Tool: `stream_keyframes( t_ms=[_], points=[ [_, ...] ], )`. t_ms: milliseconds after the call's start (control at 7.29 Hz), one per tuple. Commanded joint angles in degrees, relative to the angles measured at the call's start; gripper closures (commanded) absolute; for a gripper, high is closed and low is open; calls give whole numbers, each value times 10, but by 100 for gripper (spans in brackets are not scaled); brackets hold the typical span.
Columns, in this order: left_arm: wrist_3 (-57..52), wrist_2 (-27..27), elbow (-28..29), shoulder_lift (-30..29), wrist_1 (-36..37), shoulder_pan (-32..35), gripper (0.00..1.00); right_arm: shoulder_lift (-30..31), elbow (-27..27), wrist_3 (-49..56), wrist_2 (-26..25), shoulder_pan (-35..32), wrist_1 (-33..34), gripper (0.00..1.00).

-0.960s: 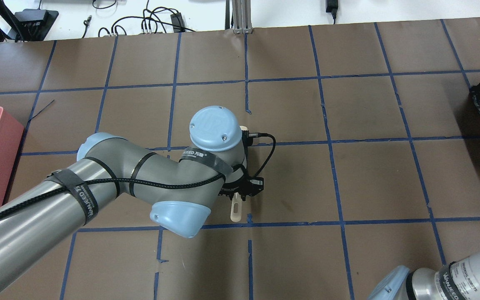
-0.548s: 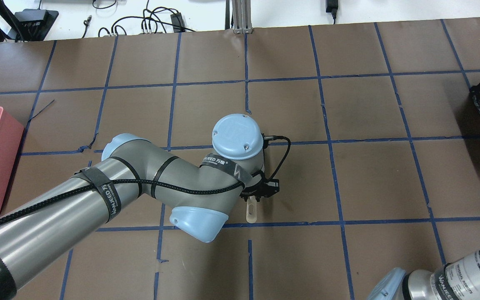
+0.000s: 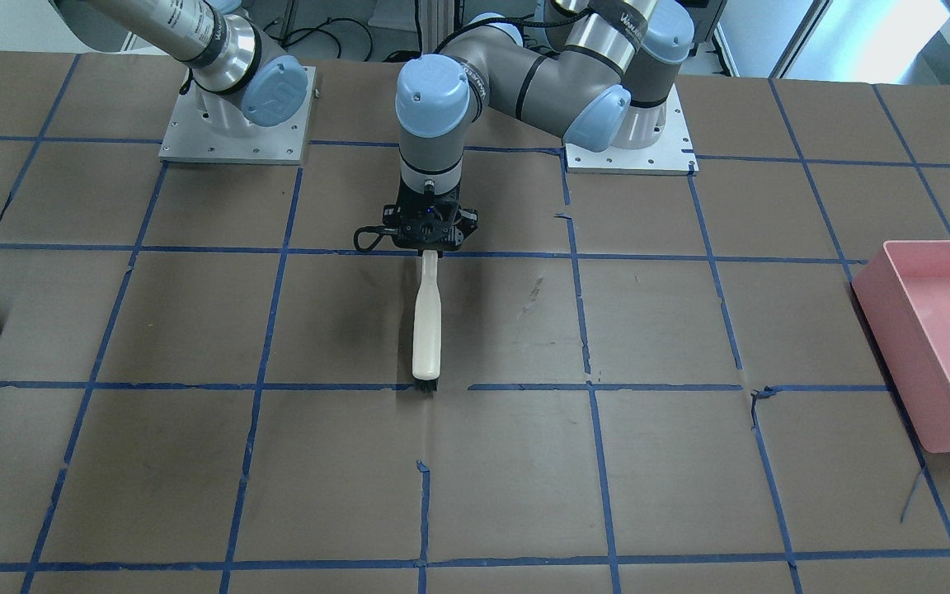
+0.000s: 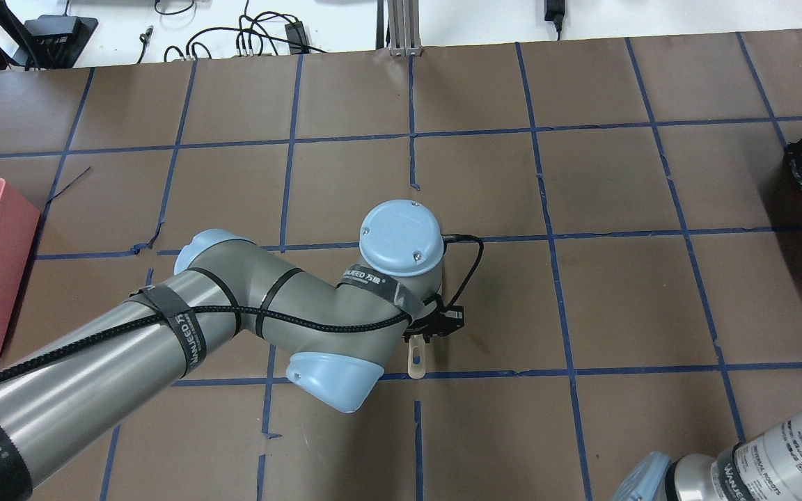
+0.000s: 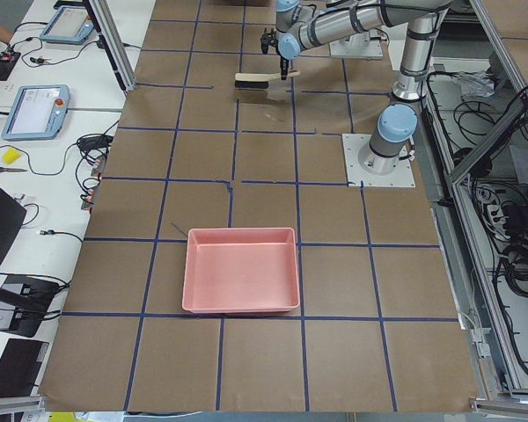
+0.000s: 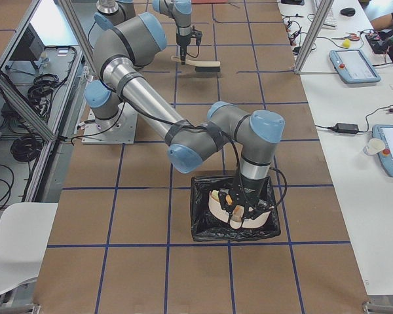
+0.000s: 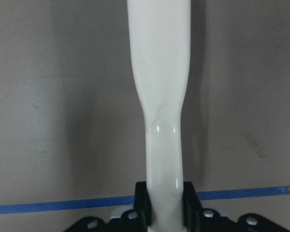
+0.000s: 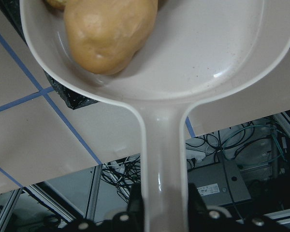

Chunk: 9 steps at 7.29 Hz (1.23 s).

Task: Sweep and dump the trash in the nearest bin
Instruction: 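Lower the white brush onto the table center with the left gripper, then tip the dustpan over the black bin with the right while the left releases the brush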

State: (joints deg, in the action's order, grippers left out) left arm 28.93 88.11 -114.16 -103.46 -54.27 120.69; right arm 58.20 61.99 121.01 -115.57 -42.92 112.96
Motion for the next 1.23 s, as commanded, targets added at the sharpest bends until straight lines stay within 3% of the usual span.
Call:
stream_keyframes(
  t_ms=[0, 137, 274, 411, 548, 960, 1097],
  points=[
    [6, 0, 1, -5, 0, 0, 93, 30, 44, 2, -6, -23, 43, 100],
    [8, 1, 0, -4, -1, 0, 91, 36, 56, 2, -8, -23, 51, 100],
    [7, 0, 0, -8, 0, 0, 71, 37, 56, 2, -9, -23, 53, 100],
    [4, -1, -1, -8, 0, 0, 15, 38, 56, 3, -9, -23, 59, 100],
    [5, -1, 0, -7, 1, 0, 1, 38, 58, 2, -8, -22, 59, 100],
    [-5, -1, 10, 8, 0, -9, 0, 65, 54, -16, 31, -12, 41, 100],
    [-19, 0, 20, 17, -15, -15, 0, 89, 55, -46, 40, -9, -15, 100]
  ],
)
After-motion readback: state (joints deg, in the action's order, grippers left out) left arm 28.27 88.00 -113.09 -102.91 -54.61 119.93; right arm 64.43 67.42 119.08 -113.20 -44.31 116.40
